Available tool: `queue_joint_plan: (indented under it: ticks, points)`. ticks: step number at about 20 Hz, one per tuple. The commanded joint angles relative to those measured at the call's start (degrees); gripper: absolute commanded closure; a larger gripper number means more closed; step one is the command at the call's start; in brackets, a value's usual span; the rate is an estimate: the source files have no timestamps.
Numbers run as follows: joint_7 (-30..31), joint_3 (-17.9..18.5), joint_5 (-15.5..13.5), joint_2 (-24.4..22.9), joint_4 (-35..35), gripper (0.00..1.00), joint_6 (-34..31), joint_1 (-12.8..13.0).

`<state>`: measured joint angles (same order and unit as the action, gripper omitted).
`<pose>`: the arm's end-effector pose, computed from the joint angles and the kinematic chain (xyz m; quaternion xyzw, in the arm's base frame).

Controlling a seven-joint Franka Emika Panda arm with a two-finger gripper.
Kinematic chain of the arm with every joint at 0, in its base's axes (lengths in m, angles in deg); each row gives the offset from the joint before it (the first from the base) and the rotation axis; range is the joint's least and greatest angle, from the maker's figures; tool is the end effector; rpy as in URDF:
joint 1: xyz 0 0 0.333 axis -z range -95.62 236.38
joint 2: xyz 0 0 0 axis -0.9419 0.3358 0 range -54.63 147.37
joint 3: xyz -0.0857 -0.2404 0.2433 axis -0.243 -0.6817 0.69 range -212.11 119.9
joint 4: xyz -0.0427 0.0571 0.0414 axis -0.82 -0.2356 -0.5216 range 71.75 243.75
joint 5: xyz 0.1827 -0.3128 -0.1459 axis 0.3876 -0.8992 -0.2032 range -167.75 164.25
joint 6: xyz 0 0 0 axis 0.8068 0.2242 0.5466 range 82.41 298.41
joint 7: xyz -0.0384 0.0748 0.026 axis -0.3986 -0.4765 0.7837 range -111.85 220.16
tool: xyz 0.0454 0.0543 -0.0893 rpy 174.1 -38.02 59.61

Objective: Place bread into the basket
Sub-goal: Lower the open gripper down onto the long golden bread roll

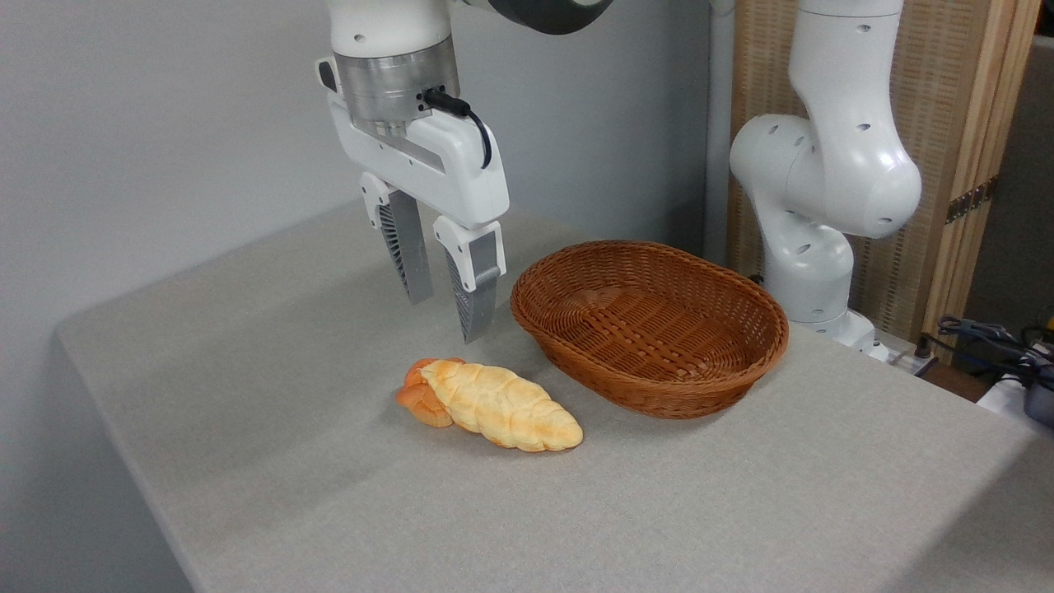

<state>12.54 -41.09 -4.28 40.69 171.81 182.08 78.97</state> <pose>0.5243 -0.0350 0.6045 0.9241 -0.3812 0.0107 0.0241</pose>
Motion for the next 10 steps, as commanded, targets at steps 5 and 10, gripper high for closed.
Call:
queue_joint_plan:
  ticks: [5, 10]
  points:
    - [-0.8, 0.0, -0.7, 1.3, -1.4, 0.00, -1.8, 0.2]
    - [-0.9, -1.1, -0.5, 2.0, -1.3, 0.00, -1.4, 0.3]
